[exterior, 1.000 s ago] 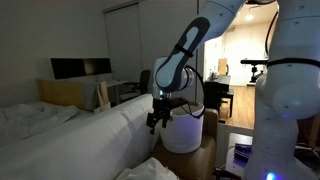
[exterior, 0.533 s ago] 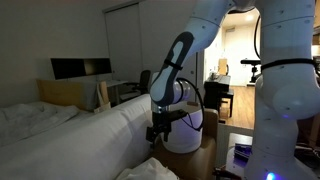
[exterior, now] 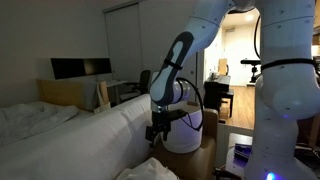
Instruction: Pick up the cloth from the couch and put it in the laundry basket.
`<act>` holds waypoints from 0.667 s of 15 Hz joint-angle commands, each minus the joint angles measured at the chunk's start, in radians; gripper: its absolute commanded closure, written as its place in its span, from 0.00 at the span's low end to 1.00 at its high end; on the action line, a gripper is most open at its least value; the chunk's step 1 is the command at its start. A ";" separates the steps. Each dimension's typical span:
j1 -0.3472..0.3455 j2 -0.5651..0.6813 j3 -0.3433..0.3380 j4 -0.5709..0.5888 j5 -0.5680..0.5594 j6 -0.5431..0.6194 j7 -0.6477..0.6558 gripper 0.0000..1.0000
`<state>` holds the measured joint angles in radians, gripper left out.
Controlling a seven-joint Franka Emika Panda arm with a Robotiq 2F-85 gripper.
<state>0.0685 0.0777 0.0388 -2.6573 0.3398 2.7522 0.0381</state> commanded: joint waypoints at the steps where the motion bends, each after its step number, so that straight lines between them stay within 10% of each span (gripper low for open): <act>1: -0.014 0.067 0.023 -0.013 0.040 0.147 -0.023 0.00; 10: -0.095 0.383 0.131 0.112 0.089 0.318 -0.080 0.00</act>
<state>0.0069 0.3565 0.1482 -2.5979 0.4249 3.0355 -0.0034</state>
